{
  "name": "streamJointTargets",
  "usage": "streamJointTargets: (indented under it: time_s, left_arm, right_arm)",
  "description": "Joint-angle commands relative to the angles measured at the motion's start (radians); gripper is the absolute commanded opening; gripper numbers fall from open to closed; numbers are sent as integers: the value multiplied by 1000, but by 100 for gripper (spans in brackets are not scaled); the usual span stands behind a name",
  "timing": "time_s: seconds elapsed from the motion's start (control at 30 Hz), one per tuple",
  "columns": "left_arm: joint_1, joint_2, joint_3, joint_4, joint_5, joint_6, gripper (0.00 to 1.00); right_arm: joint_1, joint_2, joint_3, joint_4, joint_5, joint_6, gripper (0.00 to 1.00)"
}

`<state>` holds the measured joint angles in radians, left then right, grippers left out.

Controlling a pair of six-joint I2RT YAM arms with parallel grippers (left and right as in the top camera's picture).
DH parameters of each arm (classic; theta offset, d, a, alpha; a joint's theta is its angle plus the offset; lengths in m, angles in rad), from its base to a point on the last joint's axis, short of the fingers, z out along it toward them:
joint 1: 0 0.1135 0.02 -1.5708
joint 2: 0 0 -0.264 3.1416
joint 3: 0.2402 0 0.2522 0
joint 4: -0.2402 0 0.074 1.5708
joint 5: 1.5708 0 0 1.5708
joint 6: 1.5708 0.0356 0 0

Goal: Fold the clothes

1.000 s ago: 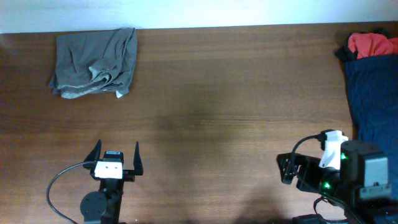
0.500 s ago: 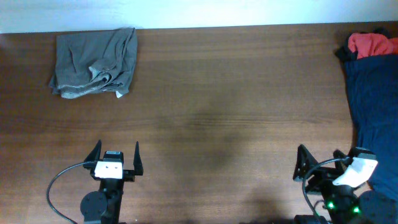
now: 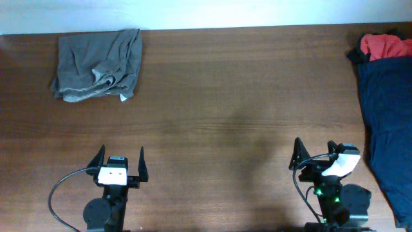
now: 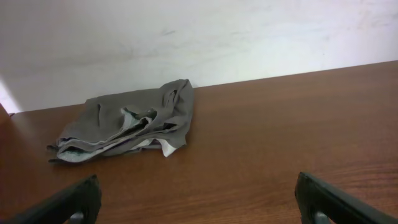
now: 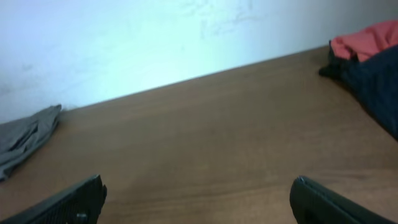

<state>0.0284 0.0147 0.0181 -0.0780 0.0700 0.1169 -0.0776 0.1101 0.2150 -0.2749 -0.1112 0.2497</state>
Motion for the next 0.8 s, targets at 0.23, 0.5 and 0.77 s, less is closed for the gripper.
streamJointTargets:
  time_s: [0.23, 0.5, 0.77]
  left_arm:
    - [2, -9, -9, 3, -11, 20, 99]
    - [2, -9, -9, 3, -11, 20, 99]
    - [2, -9, -9, 3, -11, 20, 99]
  right_arm:
    - [32, -107, -189, 165, 19, -55, 99]
    - [51, -107, -209, 208, 11, -186, 99]
    - [89, -107, -209, 206, 12, -191, 99]
